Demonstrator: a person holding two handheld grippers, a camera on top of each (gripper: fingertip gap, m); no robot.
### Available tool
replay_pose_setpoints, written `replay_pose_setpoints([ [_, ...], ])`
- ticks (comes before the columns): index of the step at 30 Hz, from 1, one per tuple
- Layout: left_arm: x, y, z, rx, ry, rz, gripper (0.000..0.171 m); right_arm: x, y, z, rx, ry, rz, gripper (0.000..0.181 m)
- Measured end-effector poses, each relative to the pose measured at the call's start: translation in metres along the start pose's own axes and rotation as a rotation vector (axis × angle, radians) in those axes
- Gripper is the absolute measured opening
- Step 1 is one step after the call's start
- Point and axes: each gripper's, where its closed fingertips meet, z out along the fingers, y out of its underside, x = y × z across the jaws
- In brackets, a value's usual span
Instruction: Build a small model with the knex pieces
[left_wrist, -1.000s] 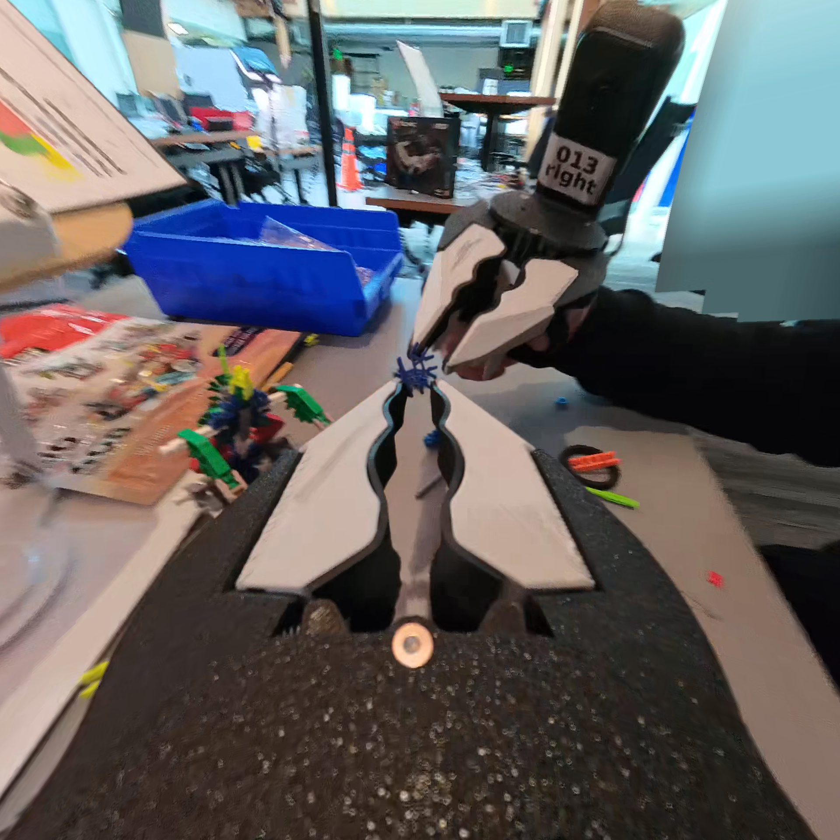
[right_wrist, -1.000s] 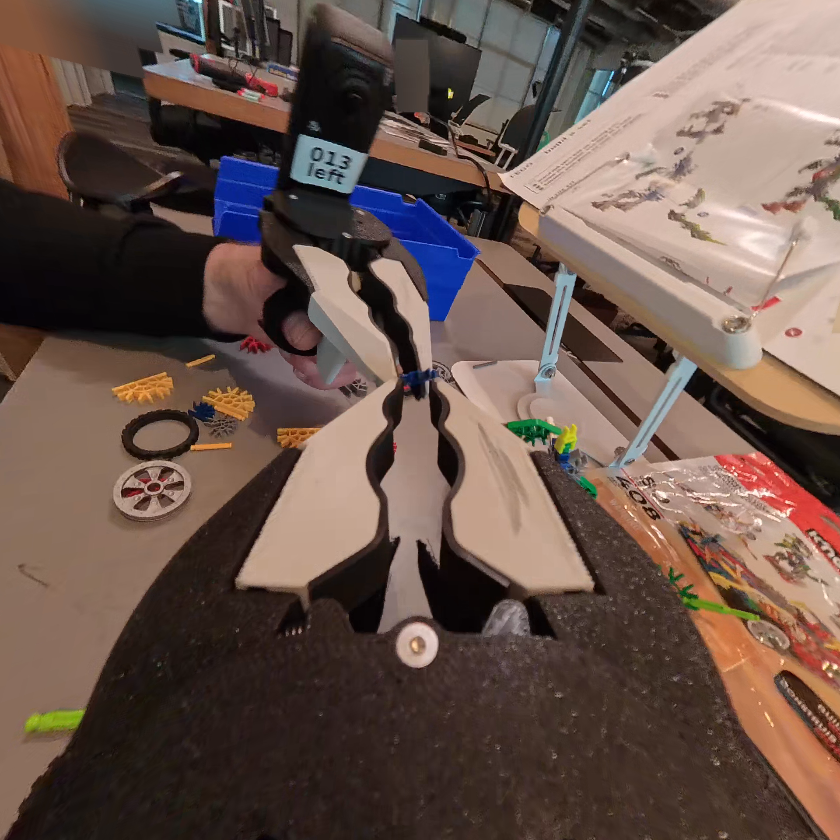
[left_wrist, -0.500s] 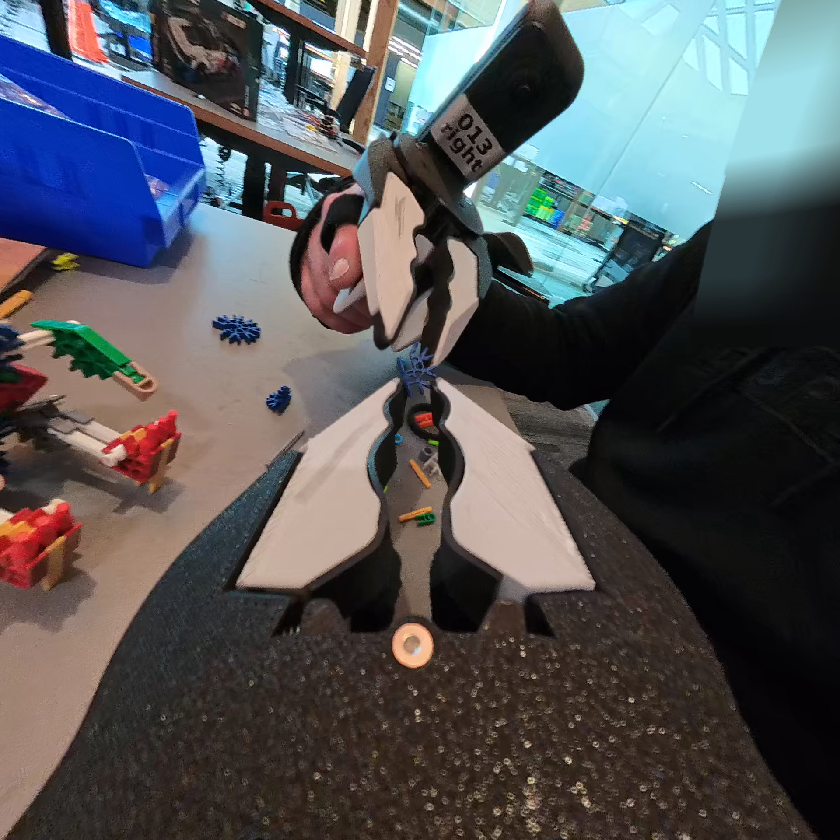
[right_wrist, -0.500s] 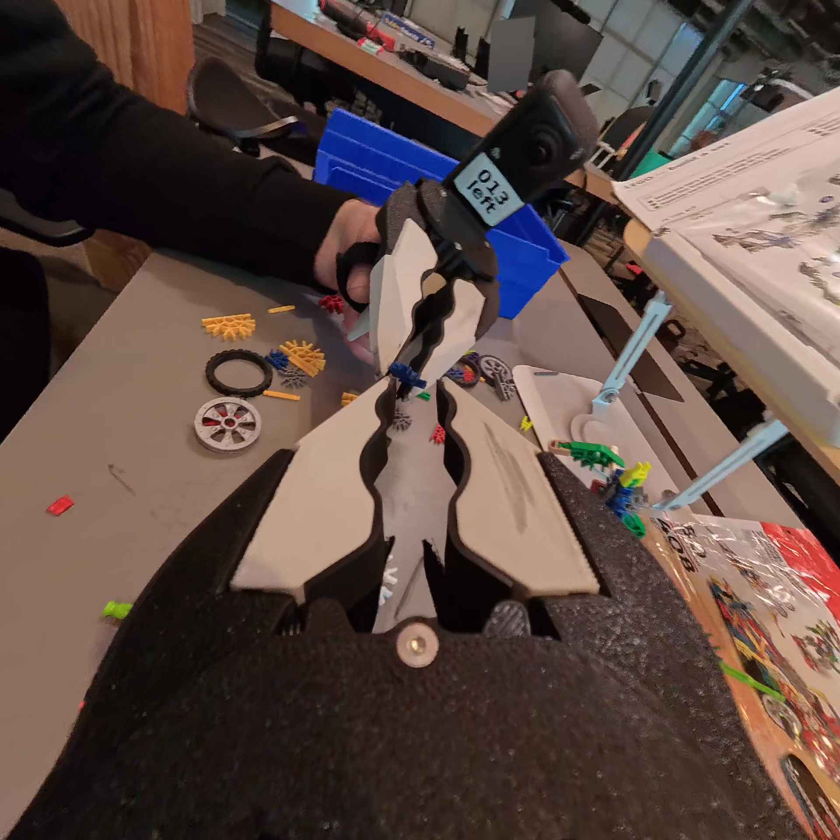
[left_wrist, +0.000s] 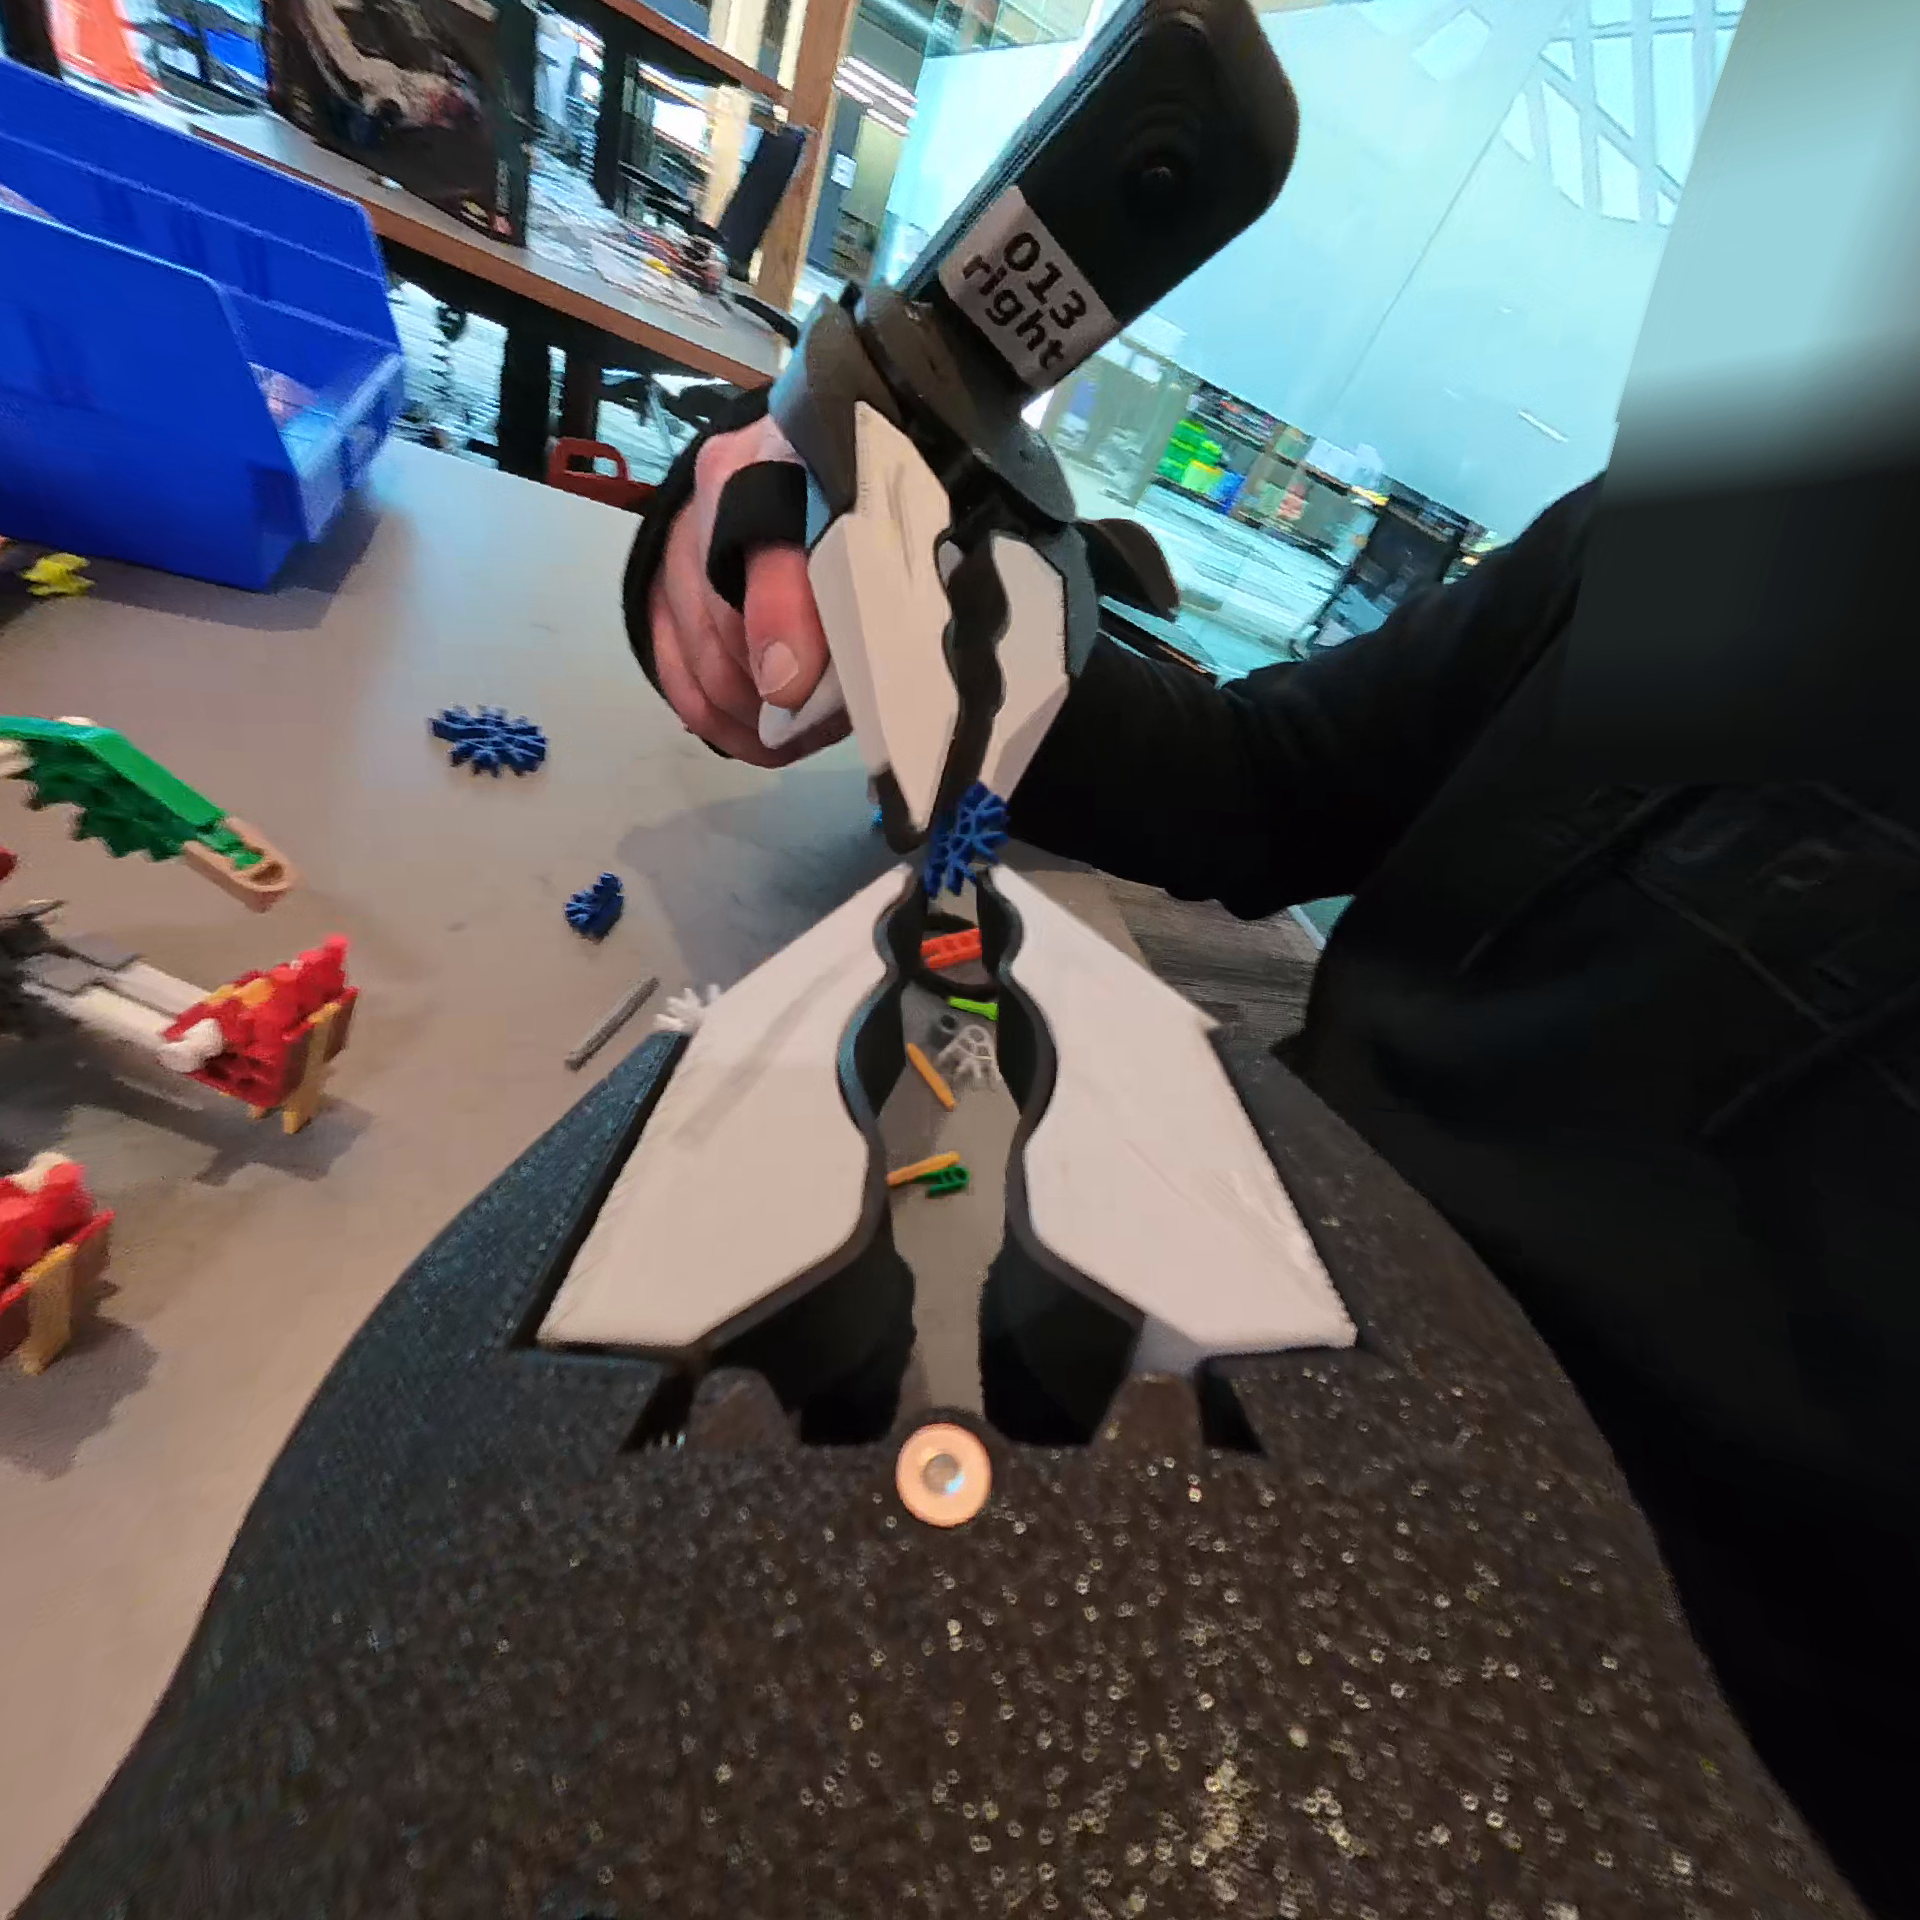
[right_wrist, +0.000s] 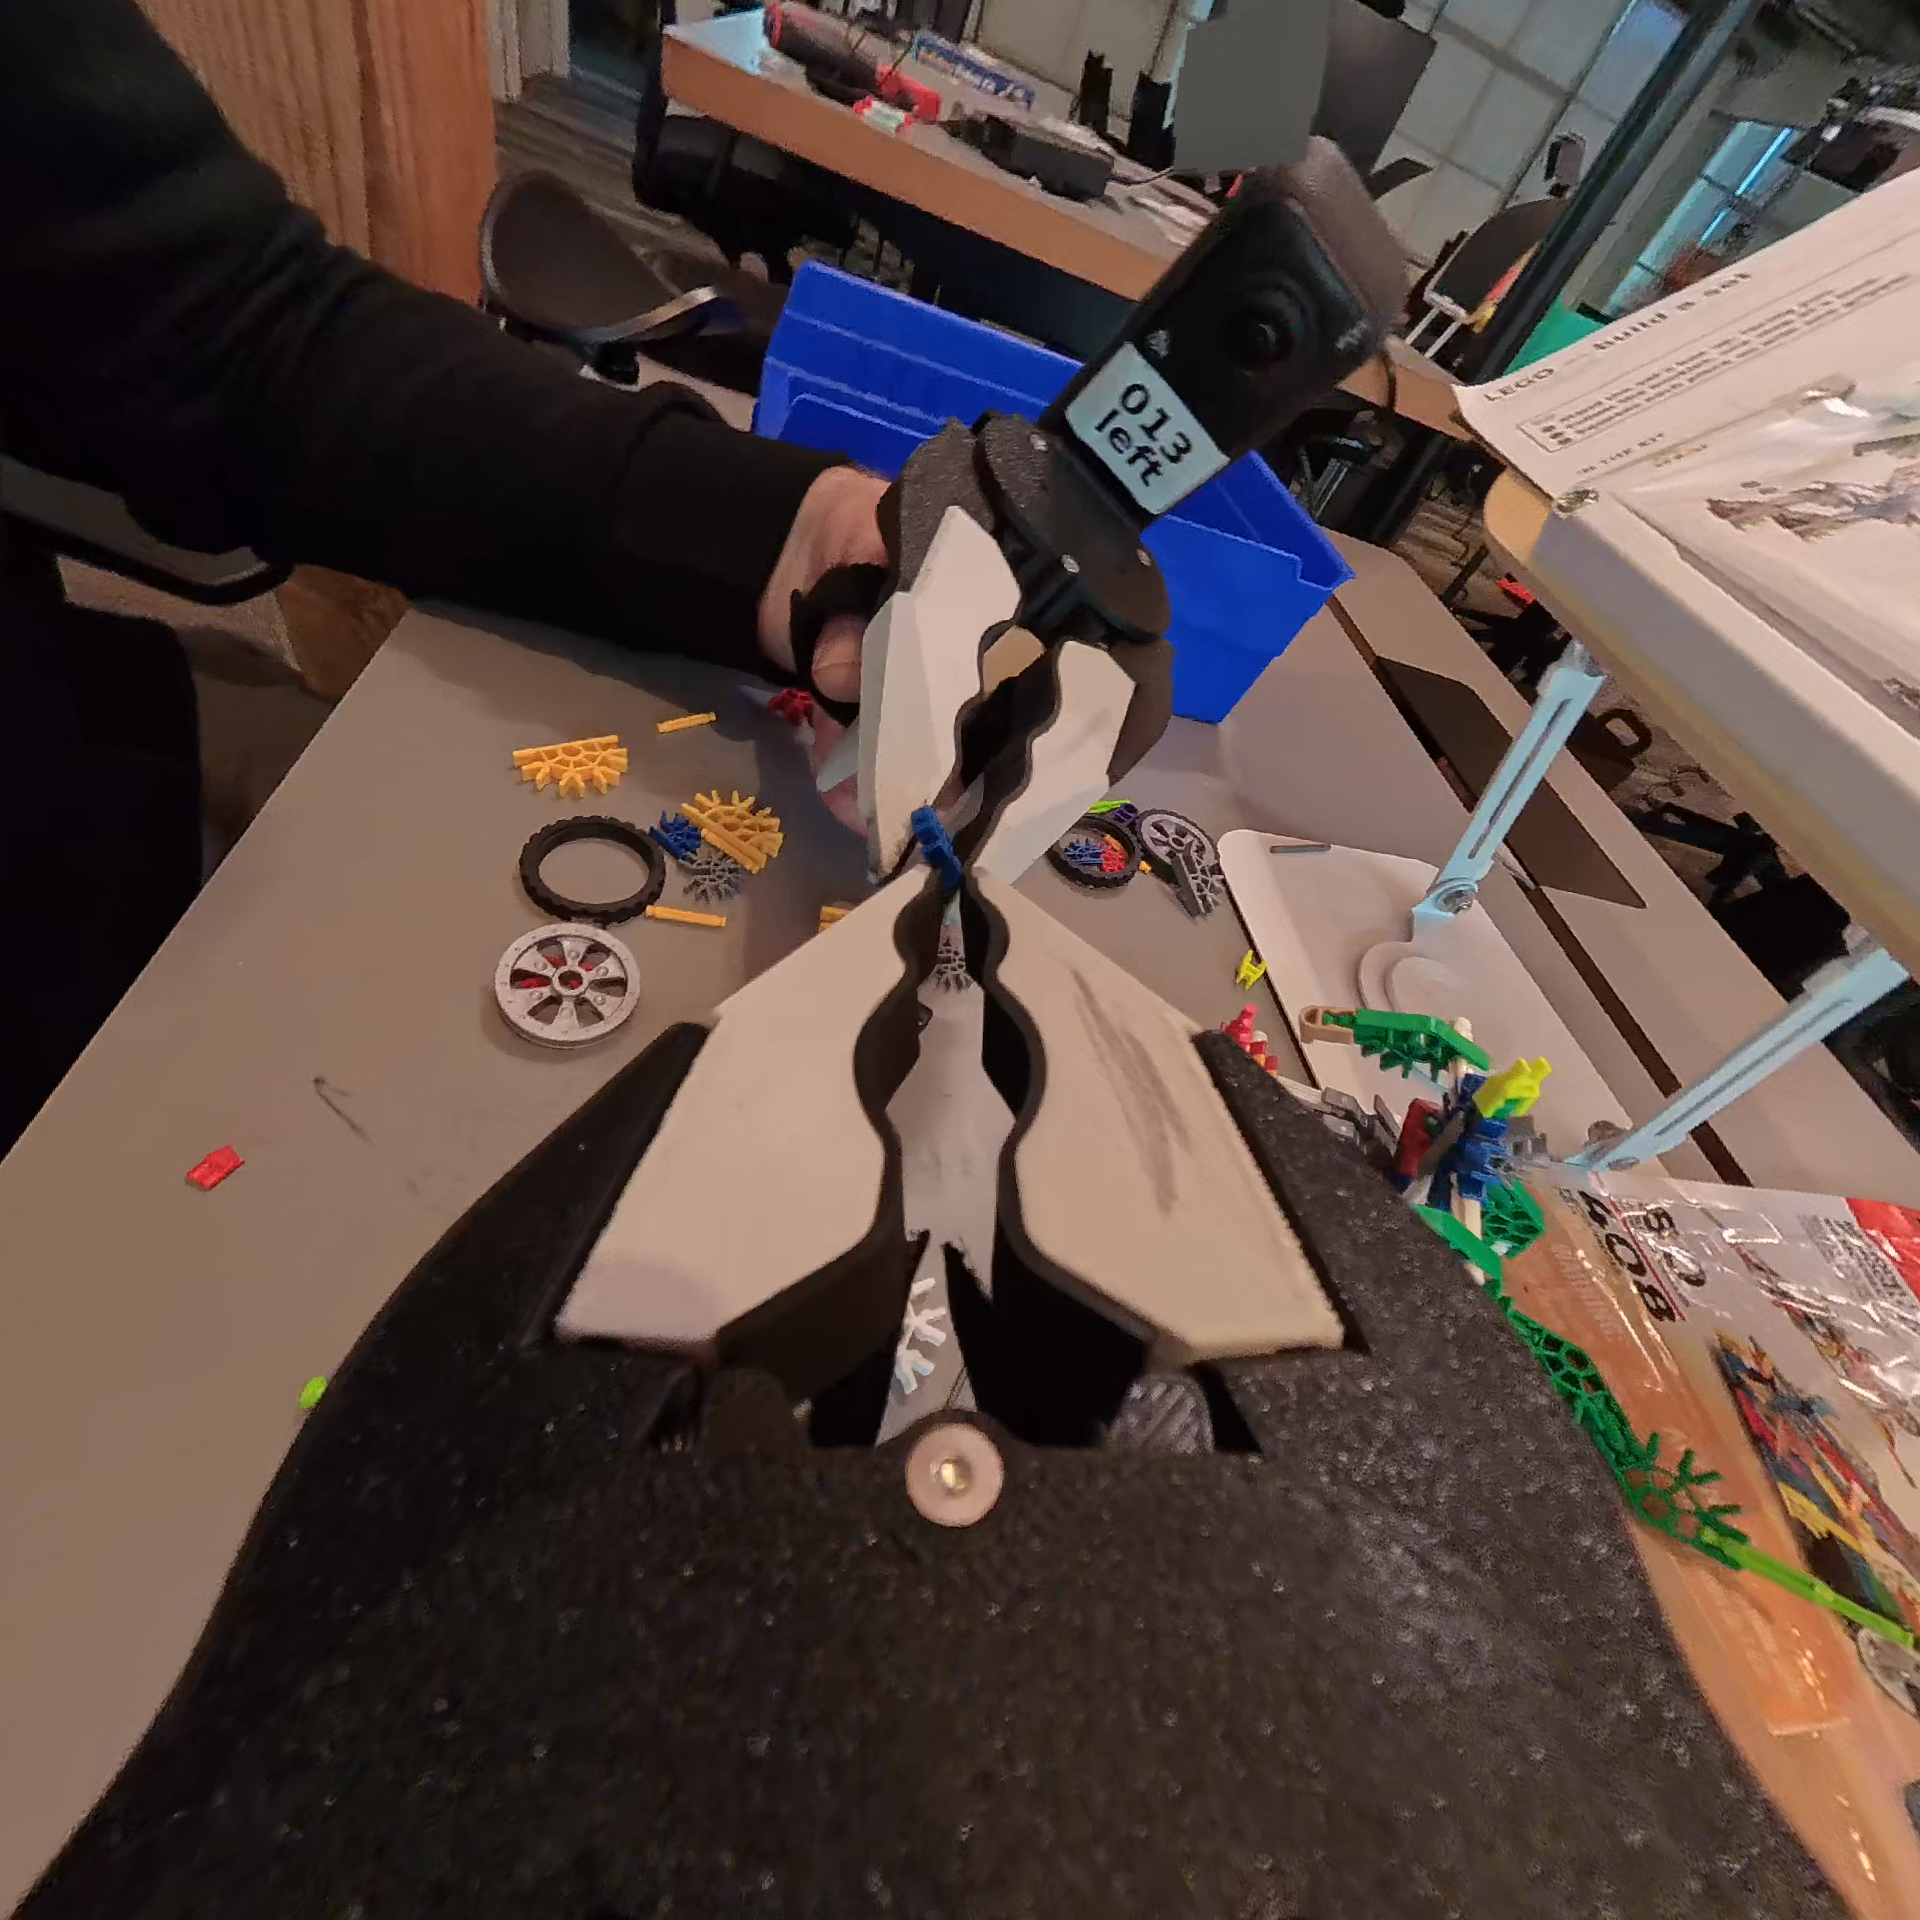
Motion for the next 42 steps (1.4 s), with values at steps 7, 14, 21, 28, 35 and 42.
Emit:
replay_pose_setpoints([
  [7,-0.021,-0.006,-0.004,-0.003,-0.182,0.096,0.009,0.016,0.008,0.0,0.03,0.013,0.158,0.002],
  [14,-0.042,-0.018,-0.014,0.007,-0.411,0.29,0.011,0.032,0.018,-0.003,0.053,0.022,0.334,0.002],
  [21,-0.043,-0.018,-0.012,0.001,-0.431,0.329,0.004,0.034,0.021,-0.001,0.06,0.013,0.385,0.002],
  [28,-0.044,-0.021,-0.013,0.019,-0.447,0.332,0.007,0.036,0.019,-0.001,0.08,0.015,0.41,0.002],
  [35,-0.045,-0.021,-0.012,0.026,-0.452,0.339,0.007,0.037,0.017,0.0,0.101,0.014,0.43,0.002],
  [42,-0.045,-0.023,-0.011,0.035,-0.459,0.353,0.003,0.04,0.016,0.0,0.118,0.018,0.449,0.002],
])
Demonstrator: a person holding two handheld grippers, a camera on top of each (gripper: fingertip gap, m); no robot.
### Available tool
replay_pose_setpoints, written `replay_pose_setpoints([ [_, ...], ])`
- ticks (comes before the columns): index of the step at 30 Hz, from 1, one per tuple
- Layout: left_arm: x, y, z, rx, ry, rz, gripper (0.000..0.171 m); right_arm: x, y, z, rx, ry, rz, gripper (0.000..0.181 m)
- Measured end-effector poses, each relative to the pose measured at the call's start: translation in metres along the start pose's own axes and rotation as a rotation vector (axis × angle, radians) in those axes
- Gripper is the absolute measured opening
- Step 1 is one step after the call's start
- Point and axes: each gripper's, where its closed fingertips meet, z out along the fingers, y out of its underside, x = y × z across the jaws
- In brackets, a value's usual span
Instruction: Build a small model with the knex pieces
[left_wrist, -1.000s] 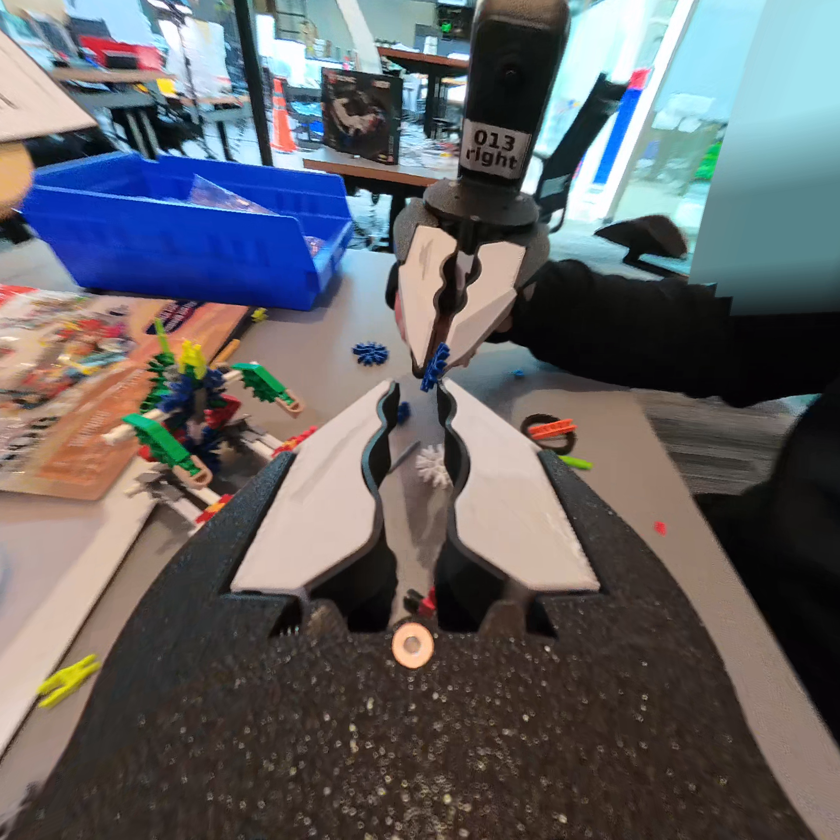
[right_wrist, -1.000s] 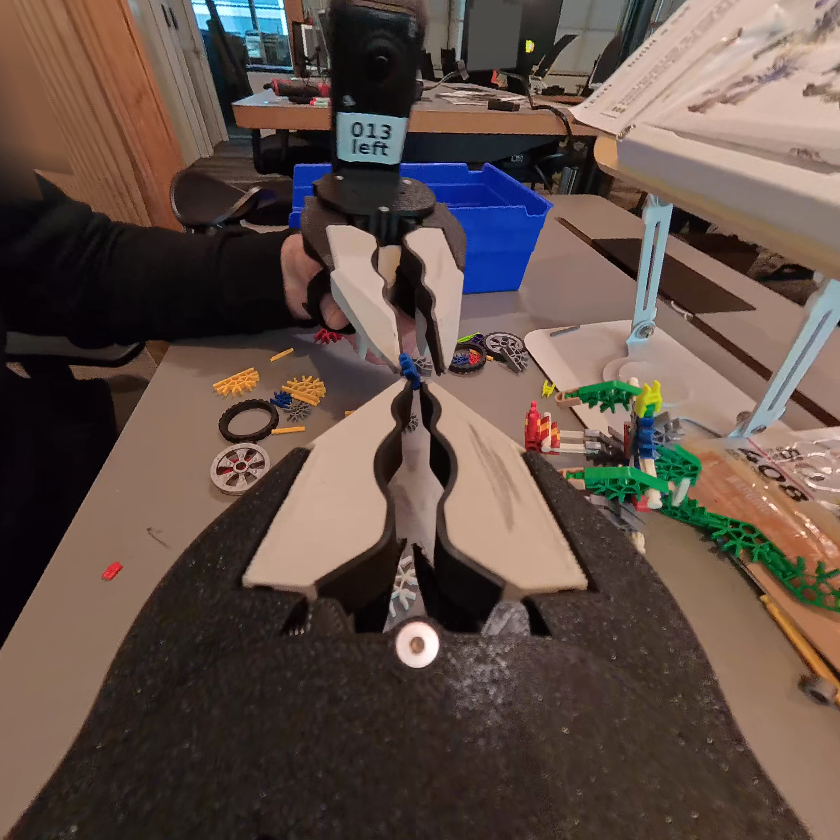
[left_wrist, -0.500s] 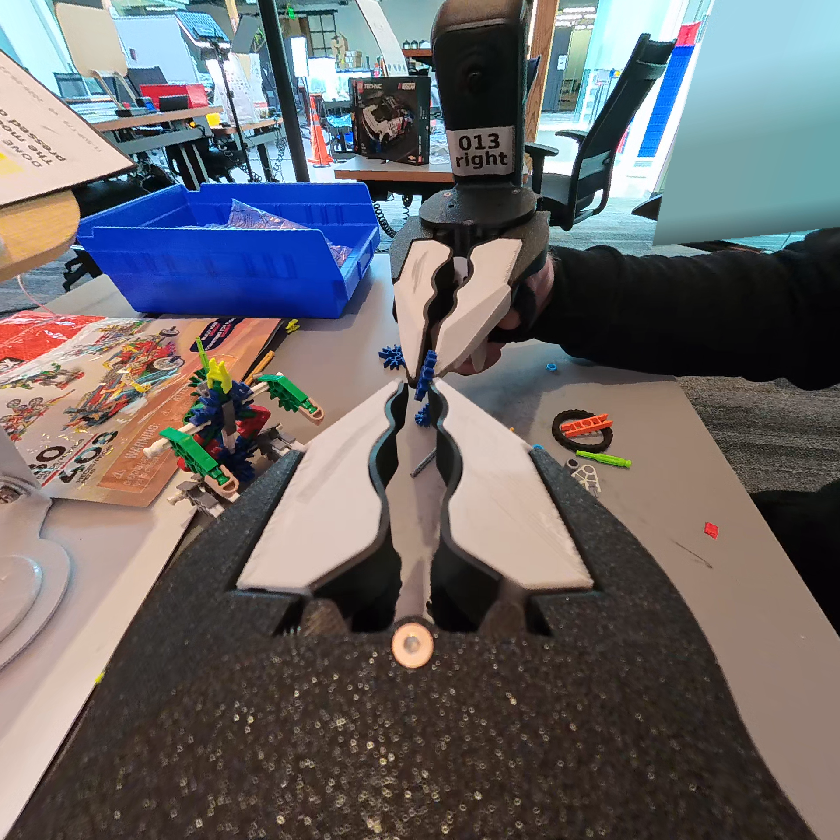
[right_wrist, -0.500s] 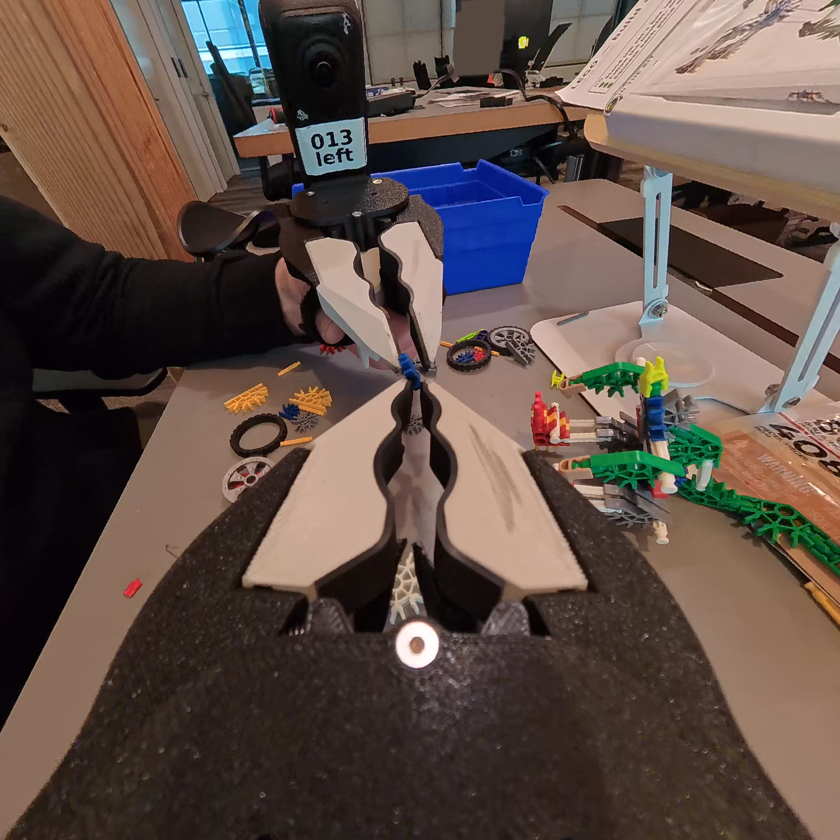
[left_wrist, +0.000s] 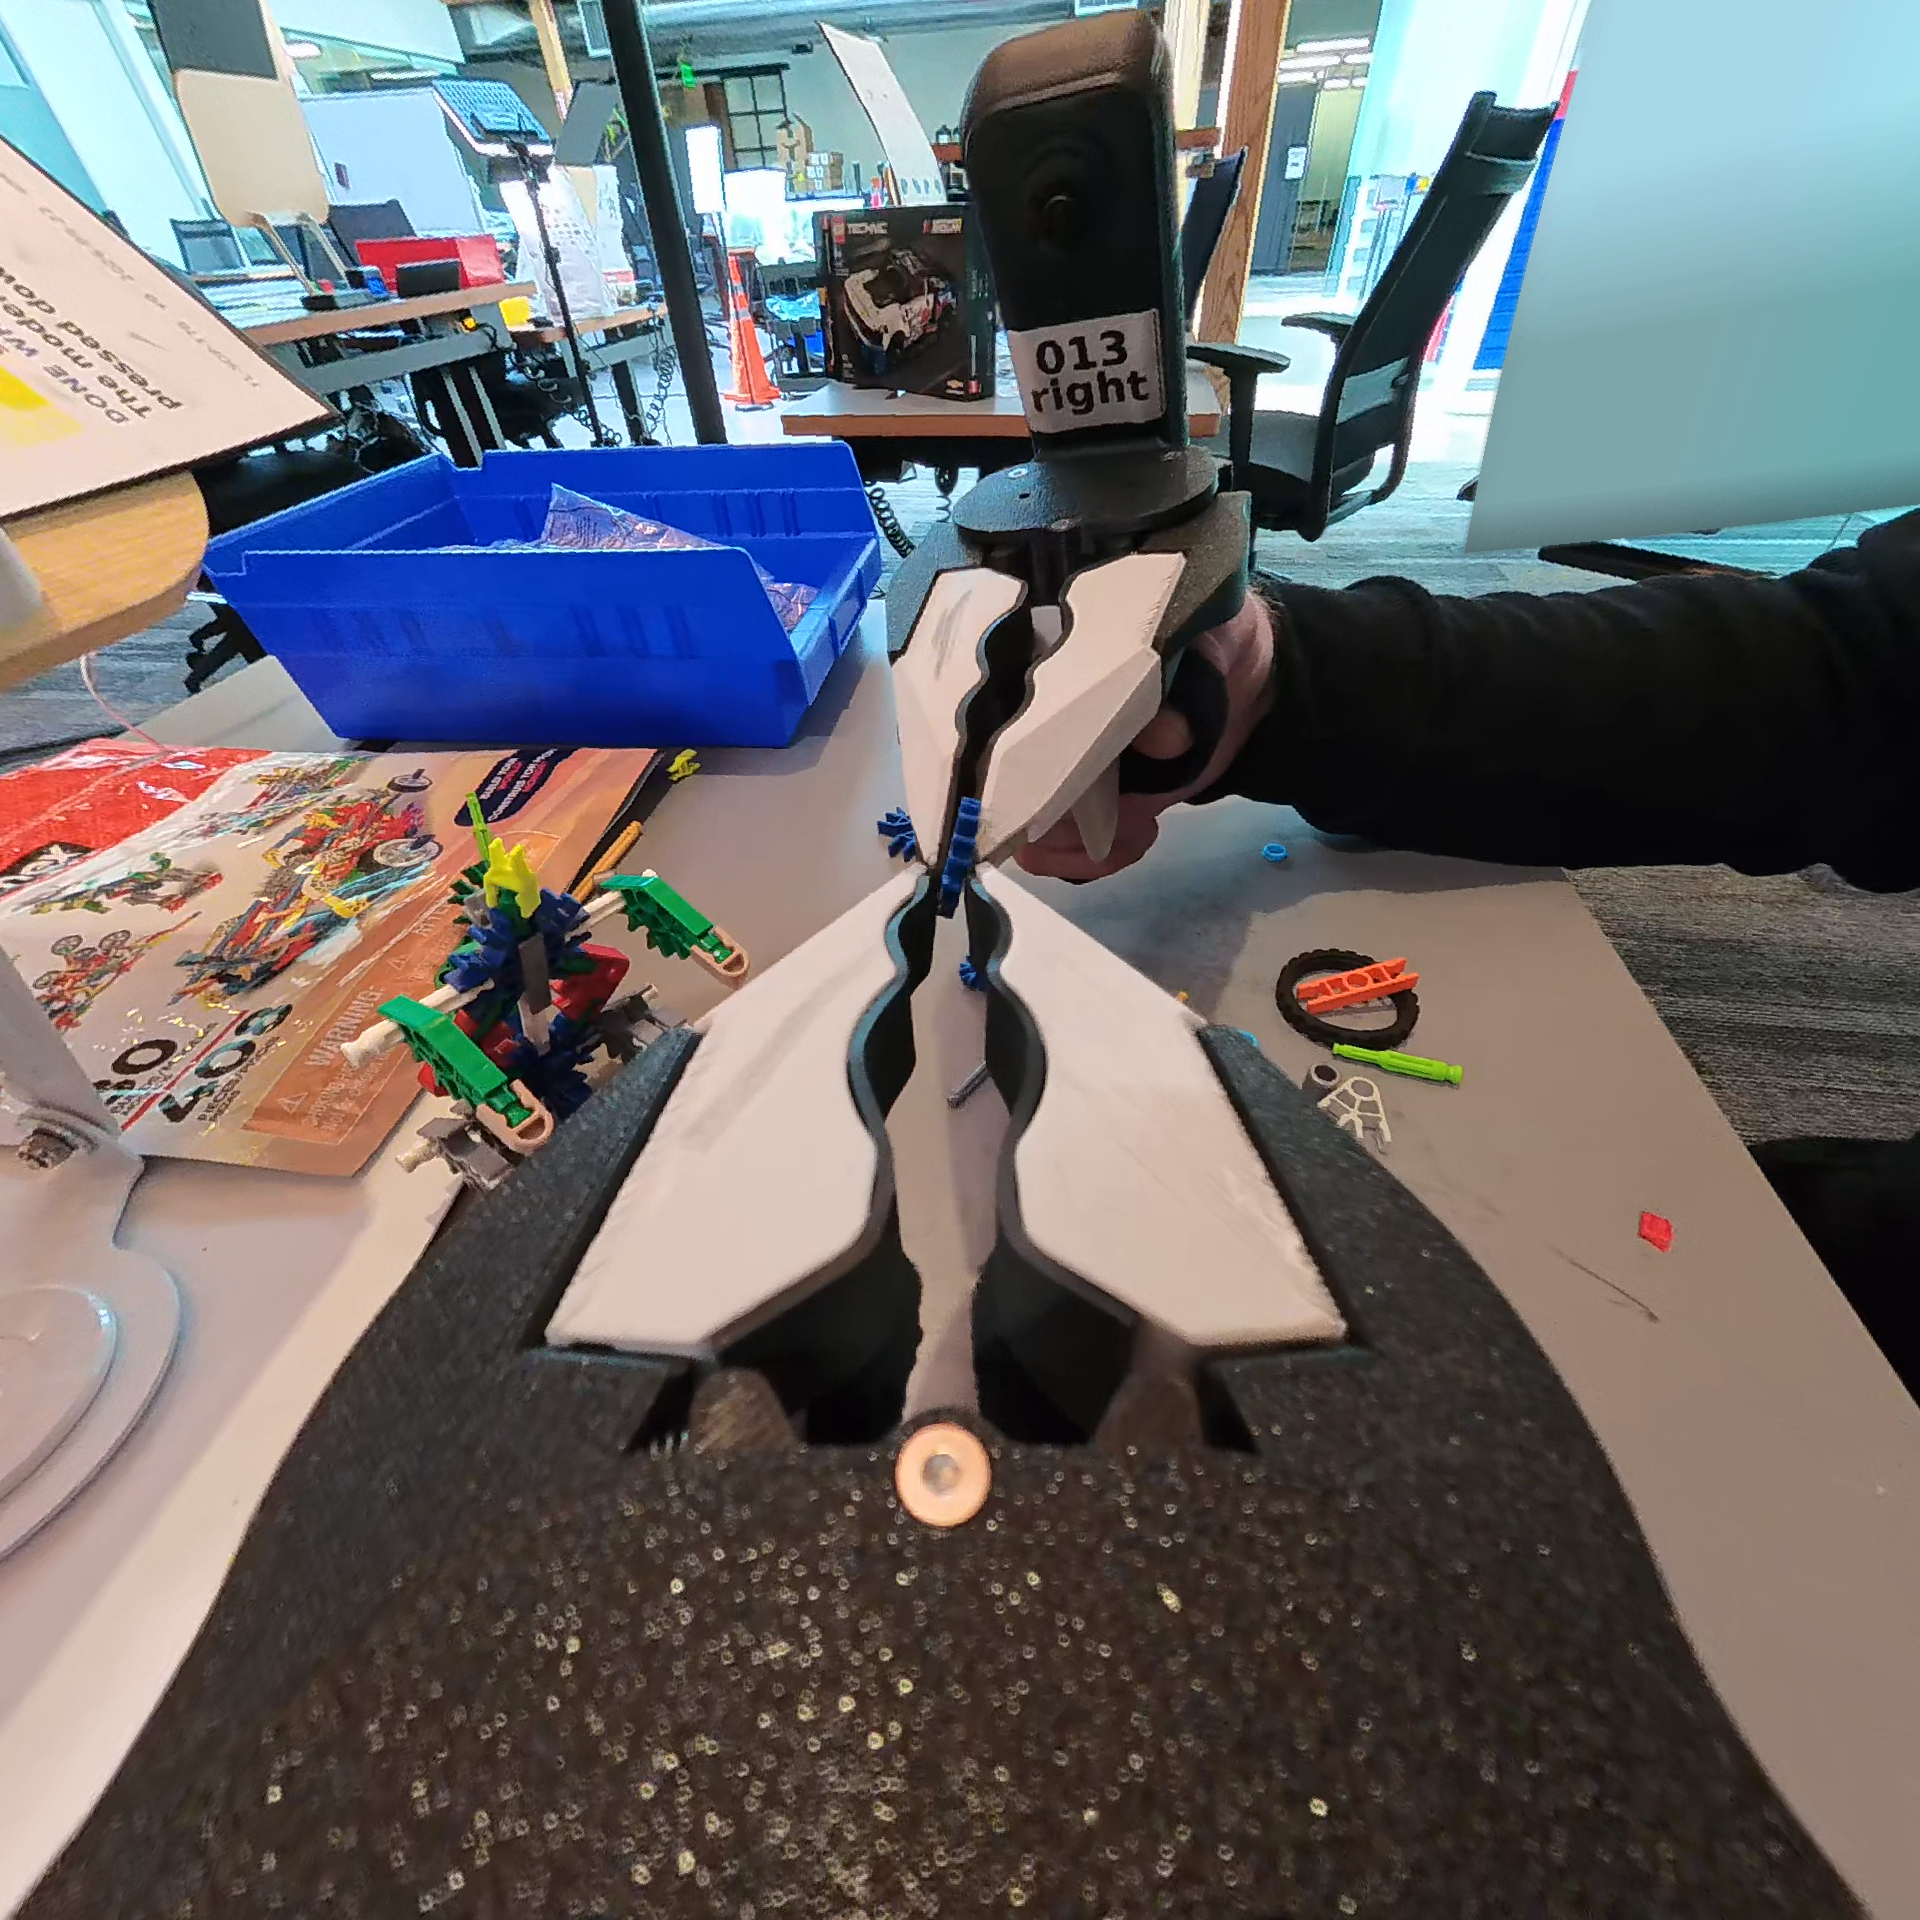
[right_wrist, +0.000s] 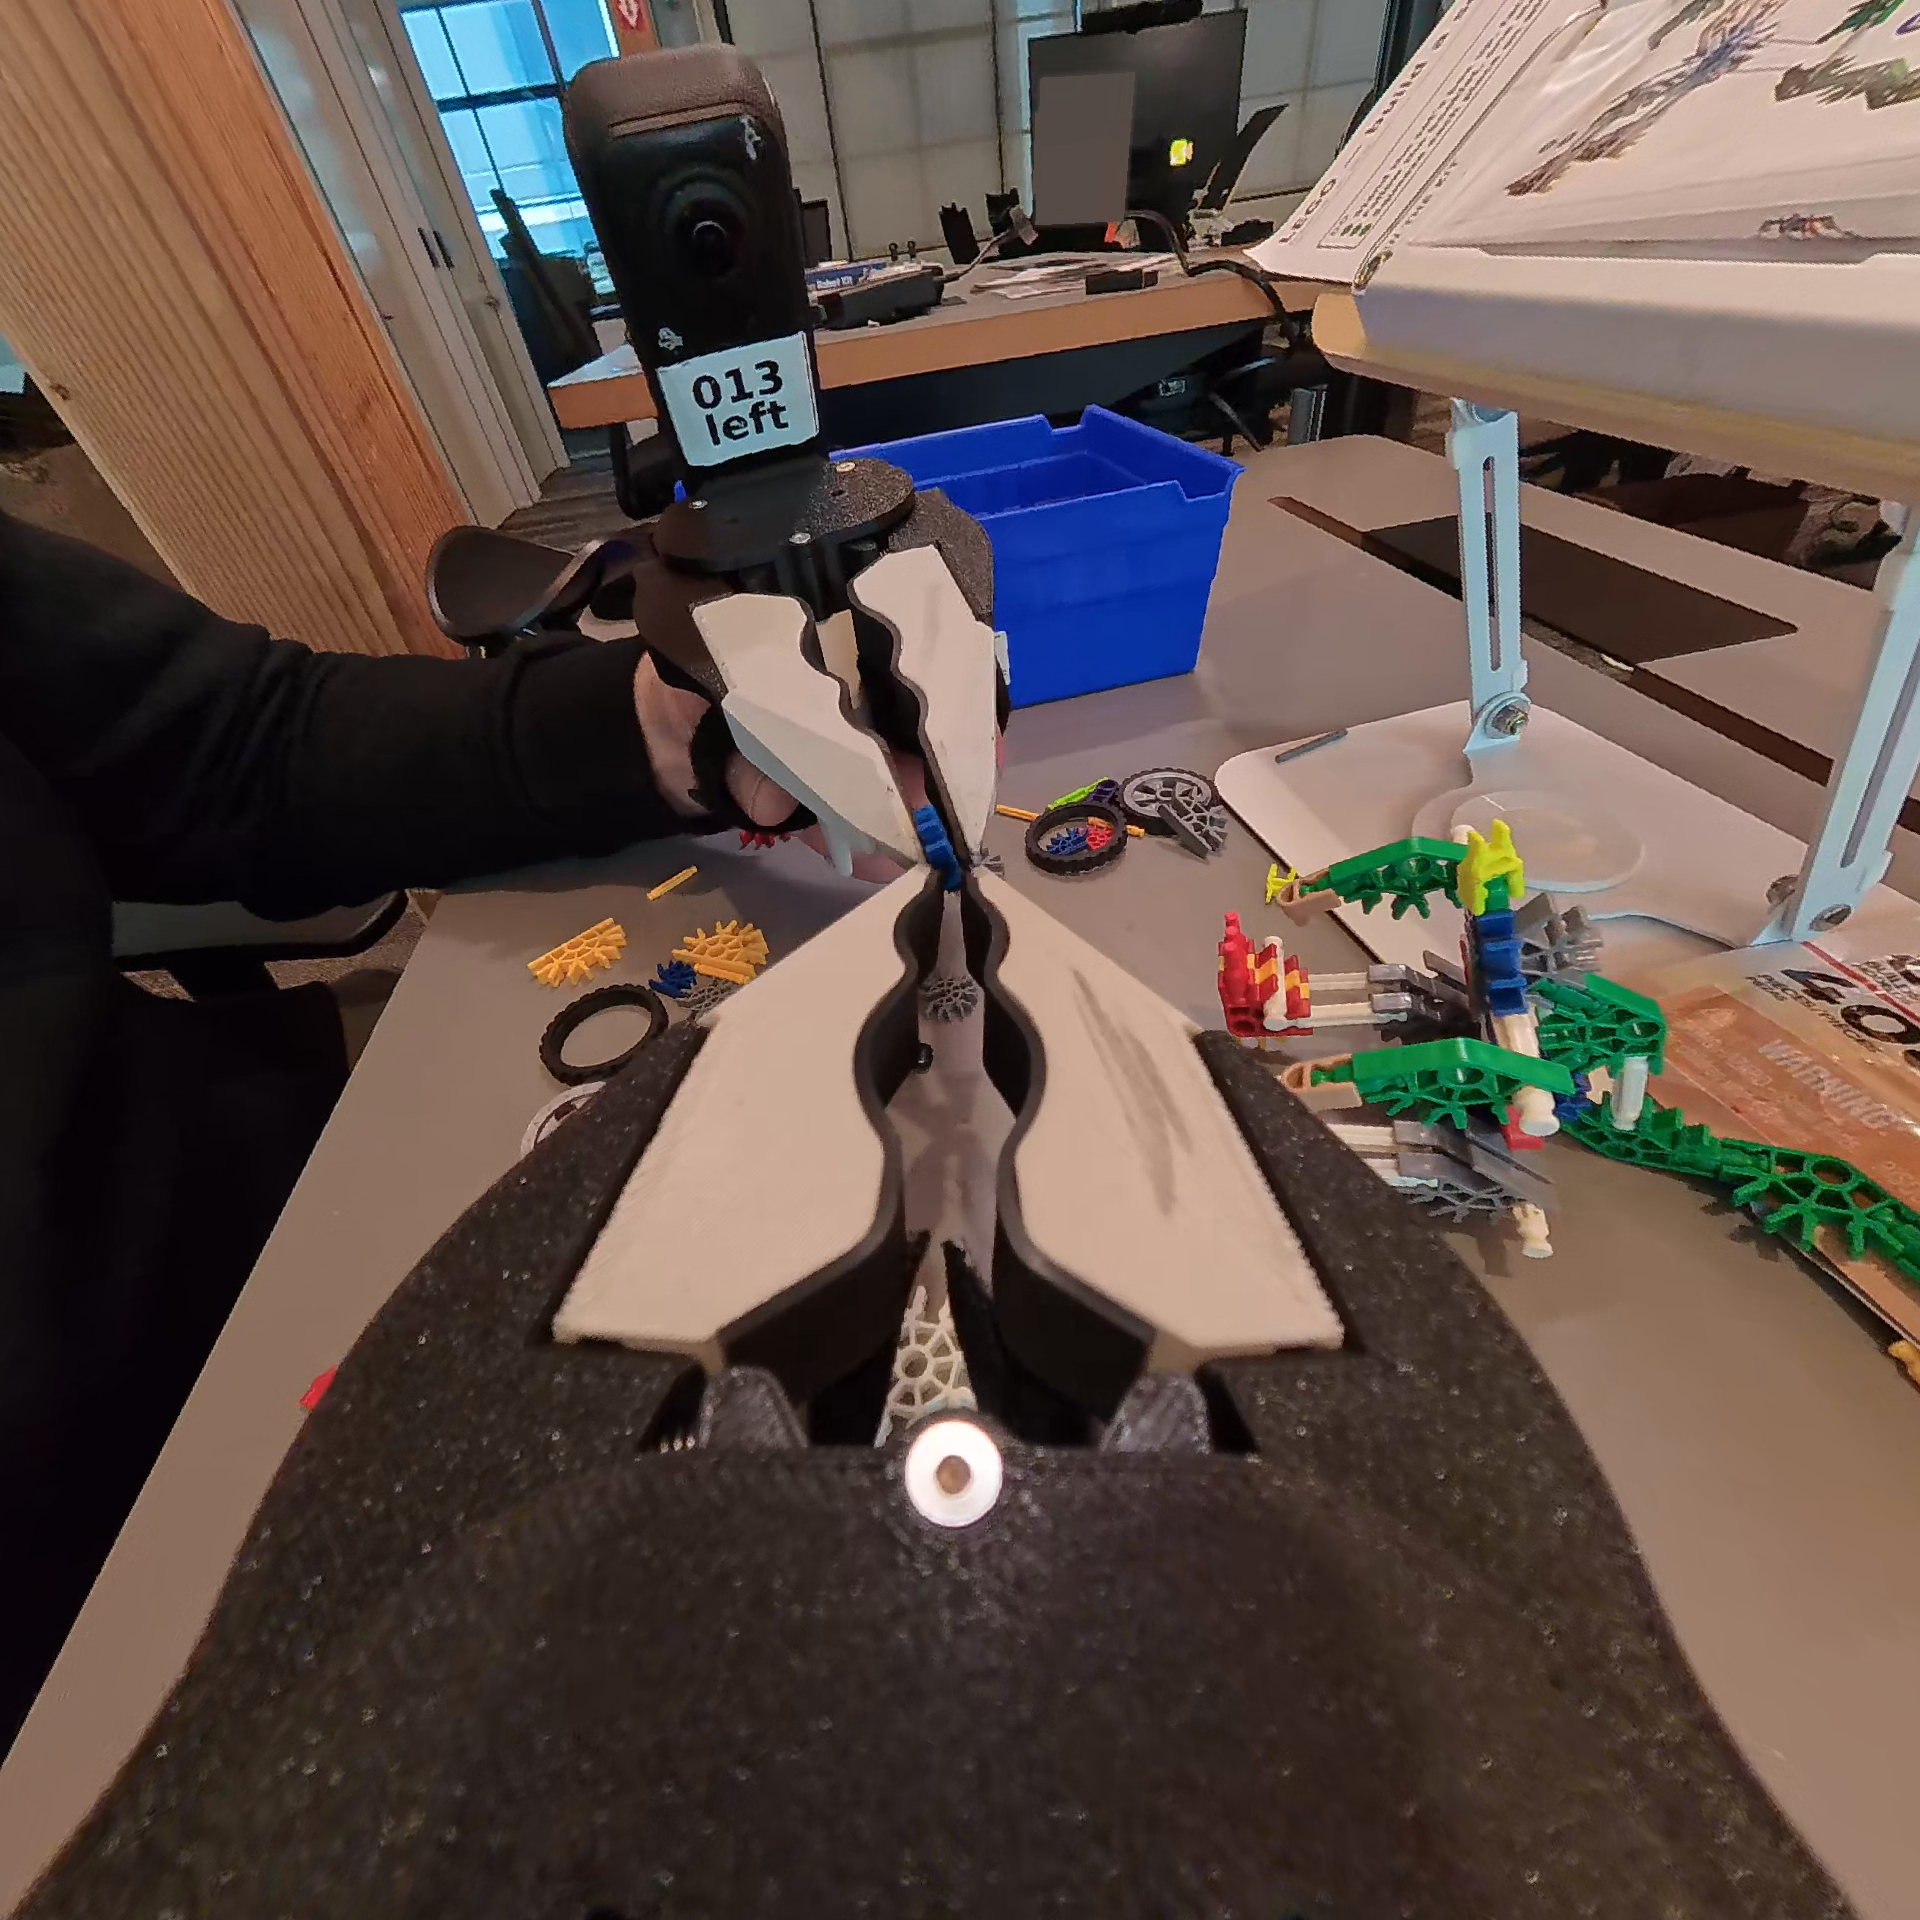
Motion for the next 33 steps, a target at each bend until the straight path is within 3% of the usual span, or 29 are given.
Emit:
replay_pose_setpoints([
  [3,-0.001,0.0,0.0,0.001,-0.005,0.004,0.001,0.002,0.0,0.001,0.005,0.014,0.004,0.004],
  [5,-0.005,-0.004,-0.001,0.015,-0.05,0.044,0.001,0.006,0.0,0.0,-0.009,0.046,-0.01,0.02],
  [7,-0.009,-0.005,-0.002,-0.009,-0.101,0.098,0.001,0.012,0.002,-0.004,-0.029,0.089,-0.046,0.021],
  [15,-0.036,0.024,0.001,-0.262,-0.346,0.303,0.001,0.025,0.006,-0.015,-0.079,0.183,-0.143,0.021],
  [20,-0.044,0.037,-0.002,-0.352,-0.385,0.293,0.001,0.029,0.019,-0.009,-0.153,0.221,-0.208,0.021],
  [28,-0.051,0.045,-0.006,-0.399,-0.415,0.296,0.001,0.049,0.05,-0.002,-0.375,0.382,-0.426,0.026],
  [33,-0.05,0.048,-0.003,-0.402,-0.401,0.294,0.001,0.05,0.055,0.0,-0.417,0.396,-0.471,0.028],
])
